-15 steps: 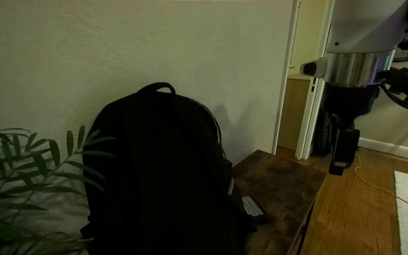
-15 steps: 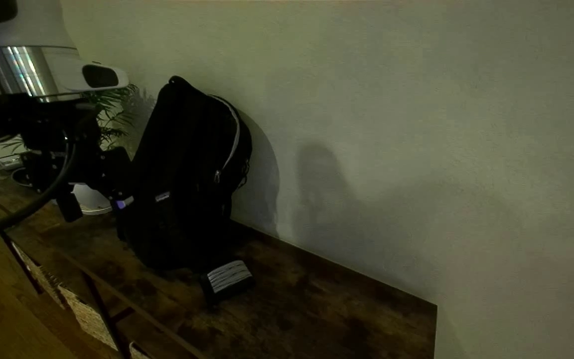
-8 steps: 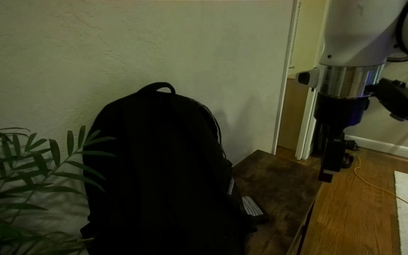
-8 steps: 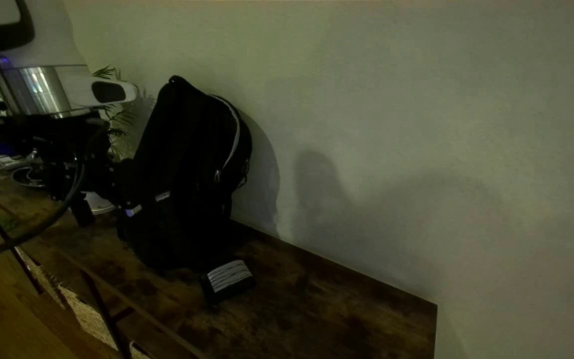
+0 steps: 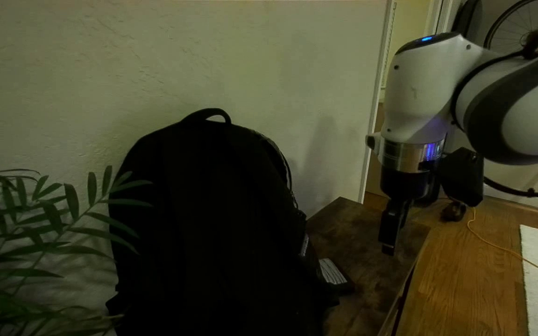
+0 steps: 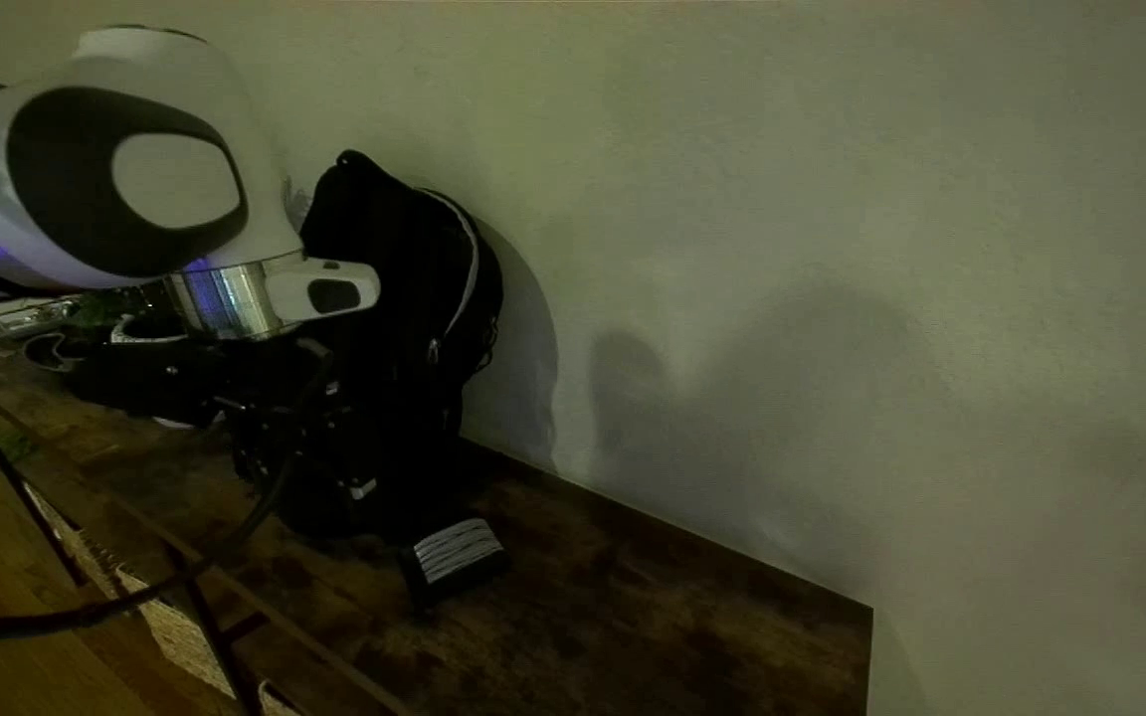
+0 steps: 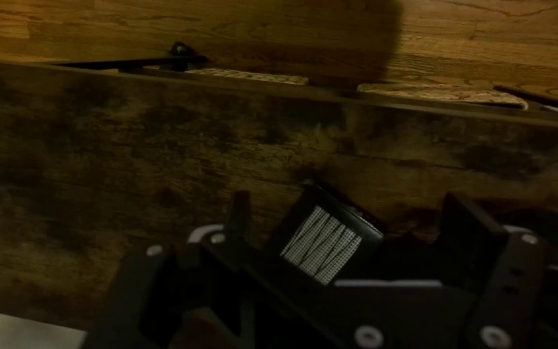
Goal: Pick up the wallet from the table and put it in the black bag.
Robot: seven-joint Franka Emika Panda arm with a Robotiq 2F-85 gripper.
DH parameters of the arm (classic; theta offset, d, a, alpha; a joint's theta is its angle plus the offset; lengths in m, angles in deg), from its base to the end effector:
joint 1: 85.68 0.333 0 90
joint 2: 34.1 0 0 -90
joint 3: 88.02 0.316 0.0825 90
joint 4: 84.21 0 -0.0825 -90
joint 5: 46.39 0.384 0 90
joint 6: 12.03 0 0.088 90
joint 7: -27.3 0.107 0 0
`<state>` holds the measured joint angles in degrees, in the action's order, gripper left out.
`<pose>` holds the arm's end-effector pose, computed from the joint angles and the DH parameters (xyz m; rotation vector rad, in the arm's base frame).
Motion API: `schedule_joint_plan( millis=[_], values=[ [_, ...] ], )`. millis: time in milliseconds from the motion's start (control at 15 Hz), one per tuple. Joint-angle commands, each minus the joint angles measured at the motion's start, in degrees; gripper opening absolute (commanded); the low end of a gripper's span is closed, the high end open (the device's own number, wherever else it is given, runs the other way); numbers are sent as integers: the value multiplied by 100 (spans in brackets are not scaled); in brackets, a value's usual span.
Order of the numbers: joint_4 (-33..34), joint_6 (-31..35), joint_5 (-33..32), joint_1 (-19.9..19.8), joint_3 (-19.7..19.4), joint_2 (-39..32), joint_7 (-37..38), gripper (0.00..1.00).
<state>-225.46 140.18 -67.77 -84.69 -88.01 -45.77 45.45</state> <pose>0.4777 0.0185 0.2125 2.9703 0.0485 0.0245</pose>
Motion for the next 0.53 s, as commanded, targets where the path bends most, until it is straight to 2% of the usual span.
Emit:
schedule_joint_plan(
  millis=[0, 67, 467],
  values=[
    [245, 161, -40, 218, -322, -355, 225, 100],
    [169, 48, 89, 209, -291, -241, -19, 100],
    [248, 49, 115, 232, -322, -354, -46, 100]
  ],
)
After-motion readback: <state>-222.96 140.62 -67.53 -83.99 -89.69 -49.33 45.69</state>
